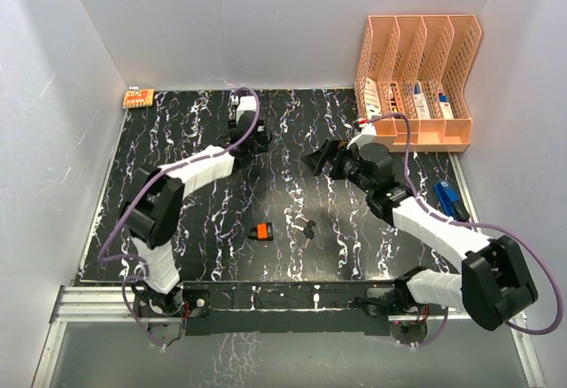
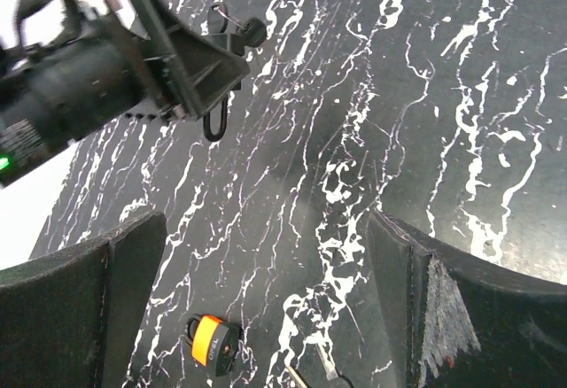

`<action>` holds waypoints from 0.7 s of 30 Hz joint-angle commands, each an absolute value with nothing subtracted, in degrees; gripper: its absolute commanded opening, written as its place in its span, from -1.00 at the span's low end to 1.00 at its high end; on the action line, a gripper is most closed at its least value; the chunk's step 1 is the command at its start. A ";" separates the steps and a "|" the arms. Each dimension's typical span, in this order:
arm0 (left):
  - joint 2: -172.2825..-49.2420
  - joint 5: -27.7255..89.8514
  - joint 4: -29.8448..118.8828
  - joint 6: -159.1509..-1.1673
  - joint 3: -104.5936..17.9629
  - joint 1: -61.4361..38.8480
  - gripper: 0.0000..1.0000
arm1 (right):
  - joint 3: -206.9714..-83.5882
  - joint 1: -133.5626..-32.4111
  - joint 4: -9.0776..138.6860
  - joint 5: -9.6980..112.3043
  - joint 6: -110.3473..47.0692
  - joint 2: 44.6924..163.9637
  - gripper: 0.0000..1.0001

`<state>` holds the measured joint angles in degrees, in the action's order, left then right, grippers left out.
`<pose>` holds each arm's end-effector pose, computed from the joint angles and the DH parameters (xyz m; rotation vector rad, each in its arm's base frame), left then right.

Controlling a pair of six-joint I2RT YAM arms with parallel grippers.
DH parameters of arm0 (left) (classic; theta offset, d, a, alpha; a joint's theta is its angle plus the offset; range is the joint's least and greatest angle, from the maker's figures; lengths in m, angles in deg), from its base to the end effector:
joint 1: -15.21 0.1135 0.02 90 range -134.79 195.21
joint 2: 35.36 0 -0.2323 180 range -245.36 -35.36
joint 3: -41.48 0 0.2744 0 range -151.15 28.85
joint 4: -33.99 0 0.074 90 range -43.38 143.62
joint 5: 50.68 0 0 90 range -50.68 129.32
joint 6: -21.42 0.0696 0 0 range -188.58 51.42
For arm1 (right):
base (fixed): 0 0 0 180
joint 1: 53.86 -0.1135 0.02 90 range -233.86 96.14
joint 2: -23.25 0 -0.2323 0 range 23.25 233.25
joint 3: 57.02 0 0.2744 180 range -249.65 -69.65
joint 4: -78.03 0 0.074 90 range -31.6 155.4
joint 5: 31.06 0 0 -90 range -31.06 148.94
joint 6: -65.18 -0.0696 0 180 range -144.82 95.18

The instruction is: Unlock with the key

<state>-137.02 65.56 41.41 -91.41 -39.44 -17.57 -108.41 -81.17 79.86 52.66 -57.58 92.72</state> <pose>0.3898 -0.2144 0.1794 -0.1043 2.0082 -0.1458 0.2958 0.1613 0.2058 0.0125 1.9360 0.8182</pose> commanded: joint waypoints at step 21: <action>-153.90 57.54 46.56 -91.47 -51.21 -13.18 0.22 | -104.76 -80.02 75.02 53.08 -54.23 85.25 0.94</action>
